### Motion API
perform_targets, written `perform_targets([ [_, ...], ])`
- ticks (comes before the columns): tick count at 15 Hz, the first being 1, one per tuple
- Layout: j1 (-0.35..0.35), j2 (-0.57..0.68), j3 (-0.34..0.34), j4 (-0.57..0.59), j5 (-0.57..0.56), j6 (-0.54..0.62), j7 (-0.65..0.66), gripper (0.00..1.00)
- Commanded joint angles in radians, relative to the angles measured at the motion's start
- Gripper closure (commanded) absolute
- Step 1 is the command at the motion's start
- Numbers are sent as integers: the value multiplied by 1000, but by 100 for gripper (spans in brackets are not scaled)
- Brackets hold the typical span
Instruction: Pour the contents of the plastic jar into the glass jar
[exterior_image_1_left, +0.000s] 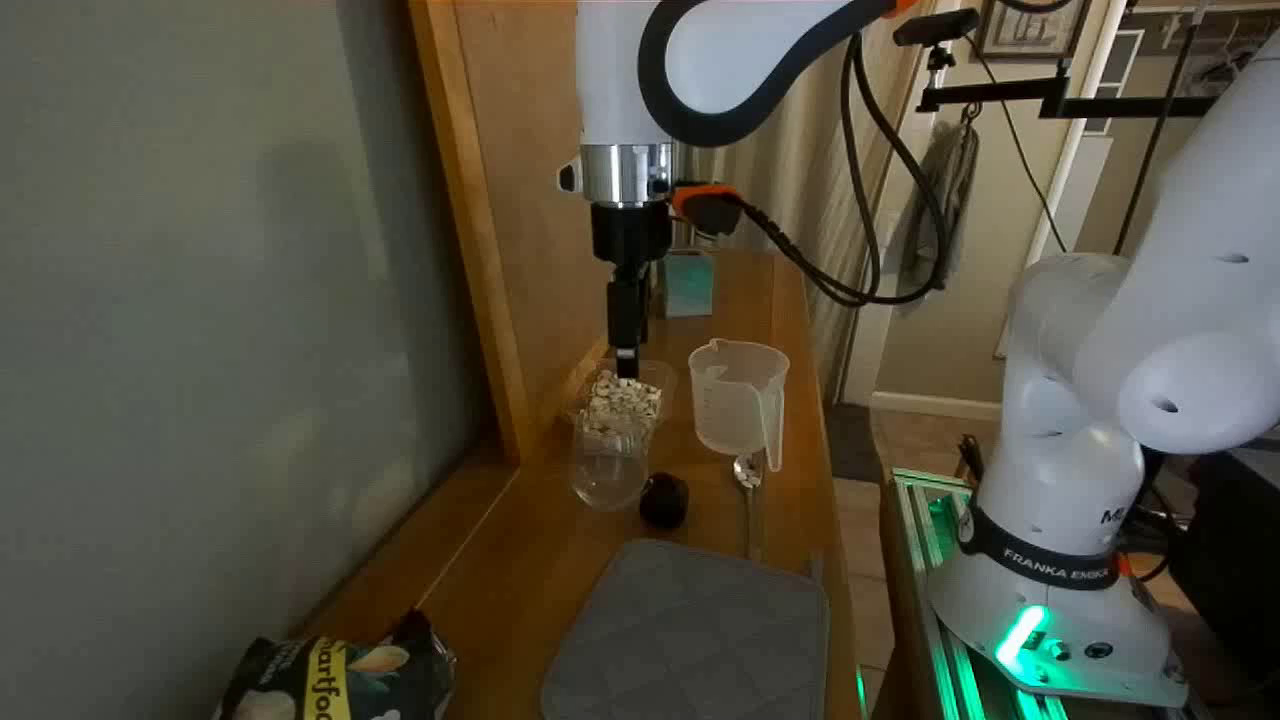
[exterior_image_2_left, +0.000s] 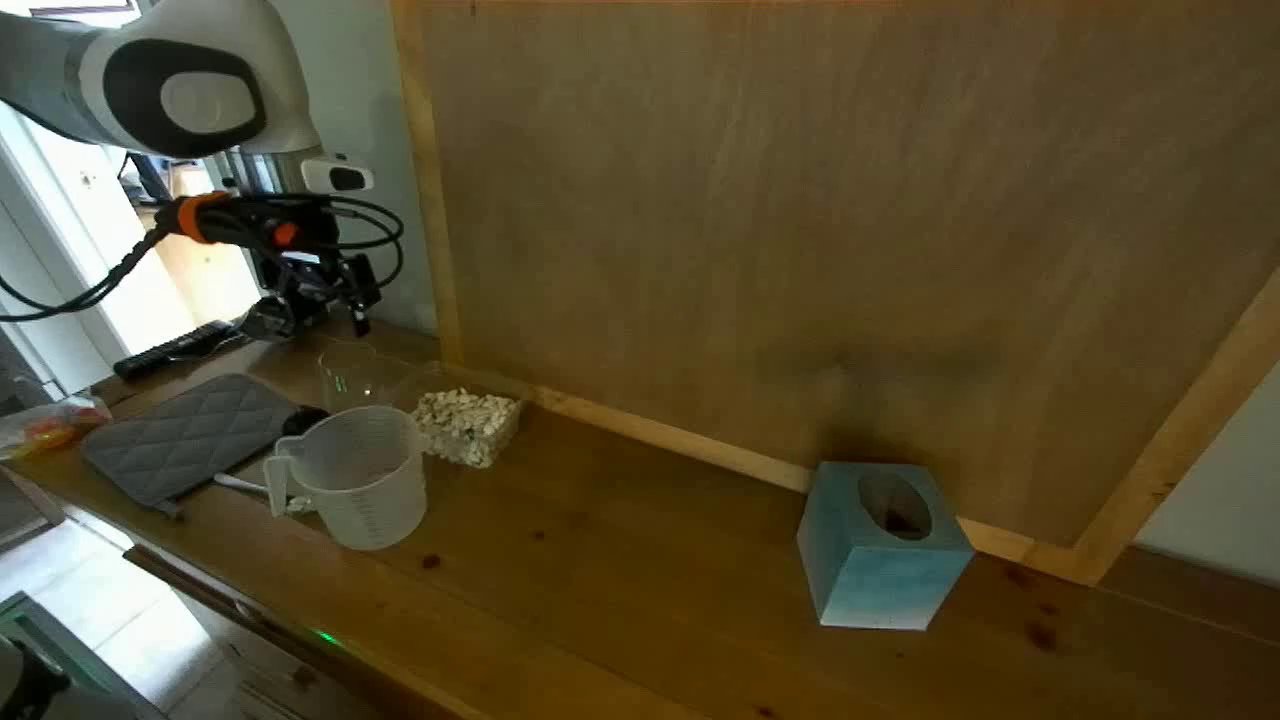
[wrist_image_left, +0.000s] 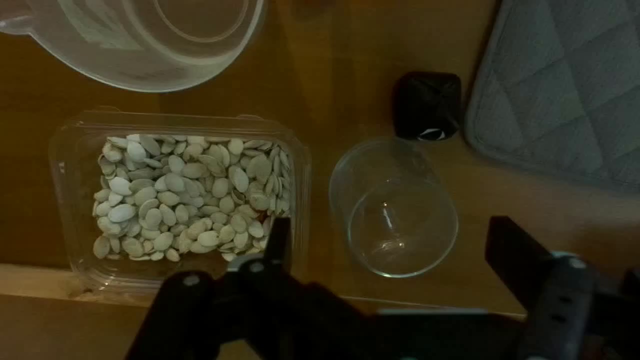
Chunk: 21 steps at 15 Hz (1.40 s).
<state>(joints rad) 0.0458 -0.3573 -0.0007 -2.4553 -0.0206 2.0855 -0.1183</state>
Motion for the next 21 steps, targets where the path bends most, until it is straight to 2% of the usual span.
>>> perform_targets([
  [1,-2,0,2,1,1,-2,0,0],
  [11,-2,0,2,1,1,-2,0,0],
  [21,-92,-183,-29,-98,5,13,153,0],
])
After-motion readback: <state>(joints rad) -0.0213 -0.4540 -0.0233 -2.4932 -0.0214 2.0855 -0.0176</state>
